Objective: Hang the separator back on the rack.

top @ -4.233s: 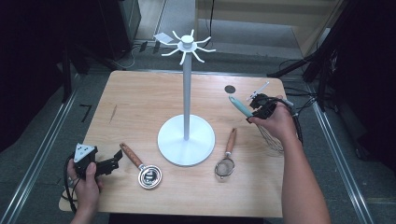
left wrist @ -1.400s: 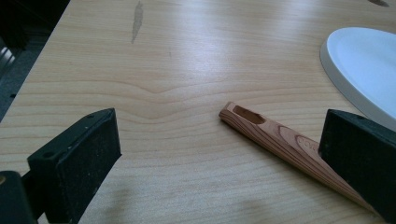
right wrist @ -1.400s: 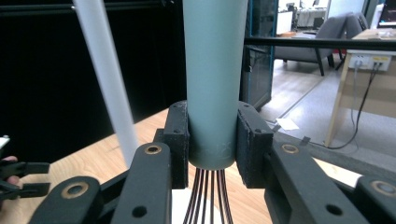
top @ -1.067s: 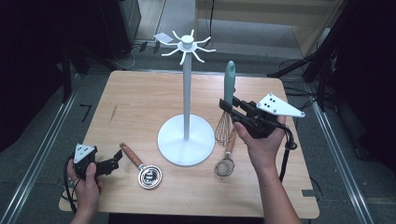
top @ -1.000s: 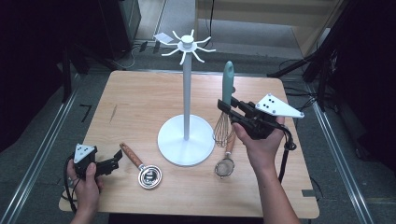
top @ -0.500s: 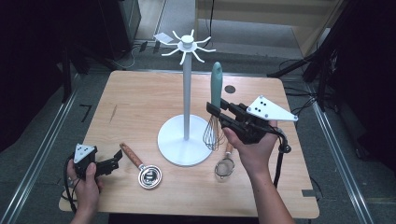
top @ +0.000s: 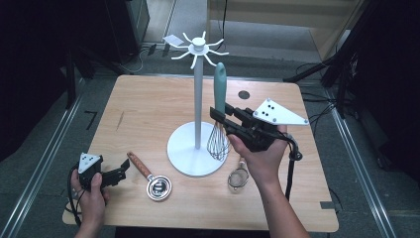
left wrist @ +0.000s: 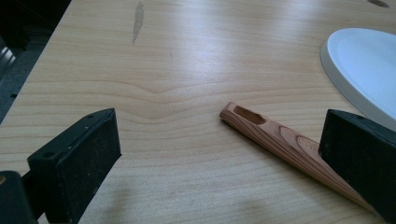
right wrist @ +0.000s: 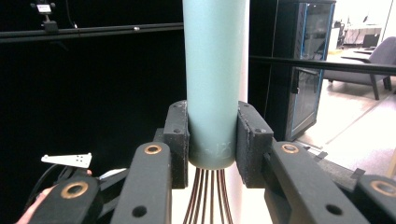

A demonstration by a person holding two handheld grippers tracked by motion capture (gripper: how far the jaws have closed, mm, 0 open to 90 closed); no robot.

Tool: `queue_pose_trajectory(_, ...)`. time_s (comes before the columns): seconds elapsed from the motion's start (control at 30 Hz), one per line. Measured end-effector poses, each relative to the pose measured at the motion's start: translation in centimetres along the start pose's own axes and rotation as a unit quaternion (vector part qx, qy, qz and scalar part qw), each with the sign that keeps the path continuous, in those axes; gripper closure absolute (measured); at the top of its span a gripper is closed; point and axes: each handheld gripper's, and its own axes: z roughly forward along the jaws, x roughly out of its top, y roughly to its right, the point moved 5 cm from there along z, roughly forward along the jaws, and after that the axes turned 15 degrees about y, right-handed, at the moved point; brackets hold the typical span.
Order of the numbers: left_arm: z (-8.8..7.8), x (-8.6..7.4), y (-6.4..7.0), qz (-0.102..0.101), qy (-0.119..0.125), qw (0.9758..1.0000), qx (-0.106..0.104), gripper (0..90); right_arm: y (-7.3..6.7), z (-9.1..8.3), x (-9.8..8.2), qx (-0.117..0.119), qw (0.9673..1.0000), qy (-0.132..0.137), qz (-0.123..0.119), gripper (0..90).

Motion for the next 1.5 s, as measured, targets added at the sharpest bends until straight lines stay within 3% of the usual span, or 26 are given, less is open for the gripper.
queue_pose_trajectory(0.6, 0.0, 0.0, 0.0, 0.000, 0.000, 1.0000, 0.000, 0.0, -0.1, 1.3, -0.1, -0.009, 0.9999, -0.006, 0.008, 70.9)
queue_pose_trajectory(1.27, 0.0, 0.0, 0.0, 0.000, -0.001, 1.0000, 0.000, 0.0, 0.2, 3.1, -1.1, -0.028, 0.9995, 0.014, -0.007, 70.9)
queue_pose_trajectory(1.5, 0.0, 0.0, 0.0, -0.001, 0.000, 1.0000, 0.000, 0.0, 0.2, 3.7, -1.2, -0.034, 0.9992, 0.009, -0.018, 70.8)
